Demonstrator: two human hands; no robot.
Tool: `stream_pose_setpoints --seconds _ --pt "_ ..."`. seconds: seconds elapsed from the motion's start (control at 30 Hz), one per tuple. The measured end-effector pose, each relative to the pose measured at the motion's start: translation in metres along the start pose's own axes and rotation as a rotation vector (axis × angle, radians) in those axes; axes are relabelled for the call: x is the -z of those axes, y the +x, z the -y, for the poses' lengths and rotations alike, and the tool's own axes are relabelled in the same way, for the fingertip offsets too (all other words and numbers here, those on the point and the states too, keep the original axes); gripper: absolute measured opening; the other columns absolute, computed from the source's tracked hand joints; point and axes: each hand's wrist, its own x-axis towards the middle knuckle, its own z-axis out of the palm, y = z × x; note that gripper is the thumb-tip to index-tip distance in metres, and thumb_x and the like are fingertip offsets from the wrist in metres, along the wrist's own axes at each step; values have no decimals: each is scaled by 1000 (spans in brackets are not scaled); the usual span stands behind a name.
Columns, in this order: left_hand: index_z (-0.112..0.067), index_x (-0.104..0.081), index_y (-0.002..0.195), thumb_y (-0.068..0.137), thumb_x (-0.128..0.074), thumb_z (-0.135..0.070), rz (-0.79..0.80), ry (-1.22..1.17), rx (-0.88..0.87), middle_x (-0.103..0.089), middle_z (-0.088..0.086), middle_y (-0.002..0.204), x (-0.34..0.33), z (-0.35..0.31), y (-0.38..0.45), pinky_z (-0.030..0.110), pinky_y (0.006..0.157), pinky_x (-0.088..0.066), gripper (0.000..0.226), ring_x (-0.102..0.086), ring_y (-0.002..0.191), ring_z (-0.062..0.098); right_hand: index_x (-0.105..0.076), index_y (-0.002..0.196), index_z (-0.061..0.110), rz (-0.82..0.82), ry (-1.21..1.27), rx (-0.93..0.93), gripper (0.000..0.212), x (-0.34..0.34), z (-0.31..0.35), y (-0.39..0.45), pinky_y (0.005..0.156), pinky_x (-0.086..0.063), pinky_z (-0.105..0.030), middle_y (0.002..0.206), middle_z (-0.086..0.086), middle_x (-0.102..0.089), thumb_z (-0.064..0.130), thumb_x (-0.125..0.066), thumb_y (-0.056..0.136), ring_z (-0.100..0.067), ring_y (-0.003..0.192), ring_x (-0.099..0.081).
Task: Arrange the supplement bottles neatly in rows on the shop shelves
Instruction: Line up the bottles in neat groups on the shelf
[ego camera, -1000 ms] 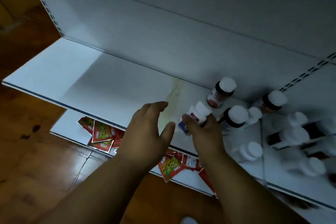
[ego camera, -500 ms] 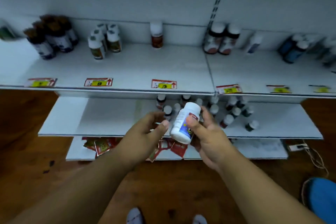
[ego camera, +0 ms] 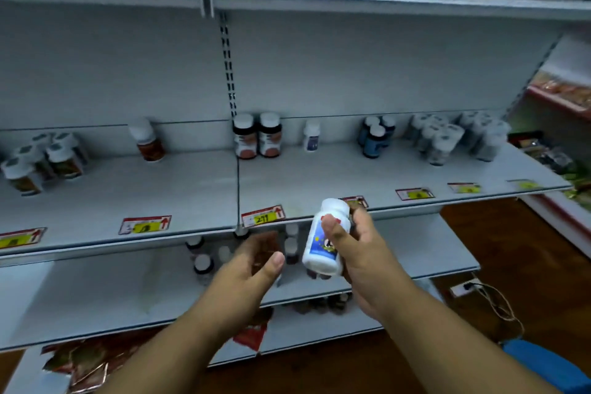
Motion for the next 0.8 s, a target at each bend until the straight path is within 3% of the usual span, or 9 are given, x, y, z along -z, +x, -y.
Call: stream_pose_setpoints --seconds 0.1,0.2,0.23,0.3,0.4,0.53,0.6,0.7,0.8 --pt "-37 -52 125 89 -49 -59 -25 18 -11 -60 -24 117 -19 -9 25 -1 74 -39 42 -52 99 -23 -58 101 31 -67 -48 -20 36 20 7 34 65 -45 -42 83 -1 -66 55 -71 78 -22 68 -61" --pt "-29 -52 128 95 -52 -33 -41 -15 -5 -61 -12 119 -22 -10 58 -3 69 -38 33 -55 89 -24 -58 103 24 -135 -19 -32 25 28 10 73 57 -49 -30 90 -5 -64 44 -61 88 -17 68 -63" --pt "-29 -51 129 95 -52 -34 -28 -9 -18 -61 -11 120 -21 -10 72 -2 71 -39 35 -56 89 -22 -57 104 25 -136 -21 -39 21 31 11 87 53 -49 -28 92 -5 -64 42 -57 92 -15 69 -65" --pt "-34 -49 132 87 -52 -50 35 24 -42 -59 -14 122 -17 -11 106 4 74 -44 48 -59 96 -14 -57 106 27 -141 -43 -31 18 38 12 112 54 -53 -30 94 -4 -67 41 -55 95 -14 73 -69" --pt "-40 -48 132 80 -52 -67 51 115 -54 -58 -20 123 -13 -9 163 14 83 -47 58 -57 107 -3 -57 107 30 -198 -157 1 15 48 15 148 73 -61 -43 103 -4 -69 35 -61 93 -17 85 -72" --pt "-30 -47 136 87 -64 -48 18 282 -125 -56 -11 125 -20 -9 232 19 90 -42 54 -54 106 3 -48 118 30 -212 -452 61 40 68 28 196 80 -55 -31 111 5 -62 26 -71 86 -10 90 -66" --pt "-26 -42 142 88 -62 -50 6 430 -142 -52 -5 133 -22 -2 258 23 97 -41 62 -51 114 9 -44 126 27 -216 -596 82 52 79 29 222 82 -48 -26 114 5 -58 26 -75 84 -12 99 -60" --pt "-24 -29 150 90 -53 -59 45 644 -98 -34 1 153 -23 8 292 31 113 -29 74 -35 136 19 -46 129 24 -203 -861 101 55 92 25 266 81 -41 -26 116 5 -54 31 -75 83 -15 104 -55" --pt "-19 -18 154 91 -51 -59 61 704 -38 -20 4 160 -30 10 319 33 119 -19 81 -21 145 21 -45 131 26 -176 -964 117 59 100 19 310 82 -43 -29 124 1 -51 31 -76 81 -18 109 -53"
